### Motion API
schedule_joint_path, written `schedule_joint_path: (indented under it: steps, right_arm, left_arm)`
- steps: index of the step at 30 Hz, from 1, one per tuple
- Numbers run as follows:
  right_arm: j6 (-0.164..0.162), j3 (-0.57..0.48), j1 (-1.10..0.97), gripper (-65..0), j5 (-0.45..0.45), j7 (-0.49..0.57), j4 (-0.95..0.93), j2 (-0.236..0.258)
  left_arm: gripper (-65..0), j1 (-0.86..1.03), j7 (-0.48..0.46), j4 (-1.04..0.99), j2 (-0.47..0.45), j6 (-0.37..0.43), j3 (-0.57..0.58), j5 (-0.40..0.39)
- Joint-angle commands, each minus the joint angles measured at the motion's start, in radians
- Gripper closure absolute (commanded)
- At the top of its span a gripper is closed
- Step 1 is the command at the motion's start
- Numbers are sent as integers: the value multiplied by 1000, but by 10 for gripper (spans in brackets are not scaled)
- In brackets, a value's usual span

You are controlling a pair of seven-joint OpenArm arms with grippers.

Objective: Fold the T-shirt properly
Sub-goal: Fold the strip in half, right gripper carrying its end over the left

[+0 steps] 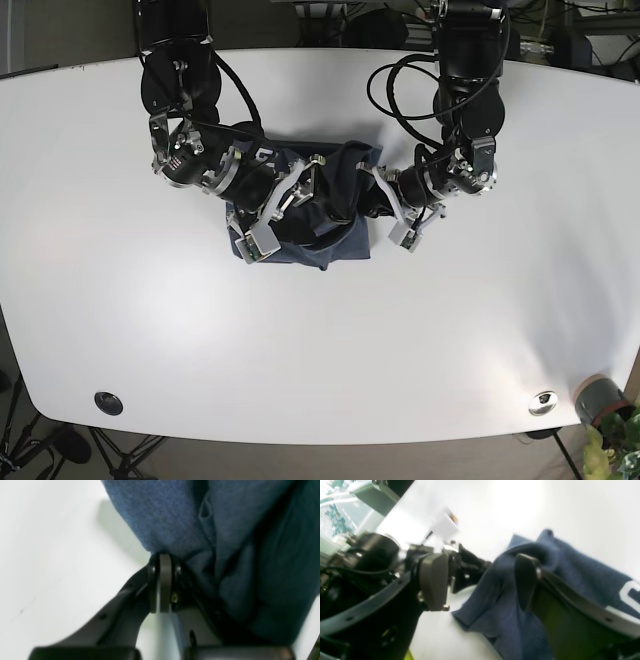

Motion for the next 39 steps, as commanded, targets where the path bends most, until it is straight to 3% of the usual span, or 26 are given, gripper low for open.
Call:
schedule_joint_path:
  steps: [1, 5, 17, 29, 34, 39]
  right_arm:
    - [5, 33, 7, -401, 13, 19, 7, 12]
    - [5, 57, 4, -401, 12, 19, -46, 18]
    - [3, 57, 5, -400, 10, 25, -112, 35]
    - [3, 137, 8, -400, 12, 21, -148, 53]
    - [3, 89, 5, -400, 18, 24, -151, 42]
    - [3, 45, 4, -400, 12, 25, -152, -1]
  left_arm:
    - [0, 6, 49, 38, -9, 8, -29, -9]
    - [0, 12, 54, 99, -12, 8, -83, -70]
    - [0, 77, 54, 194, -189, 8, -207, -191]
    - [0, 118, 54, 194, -232, 8, -249, -194]
    - [0, 127, 54, 194, -232, 8, -249, -194]
    - [0, 127, 54, 194, -230, 8, -246, -194]
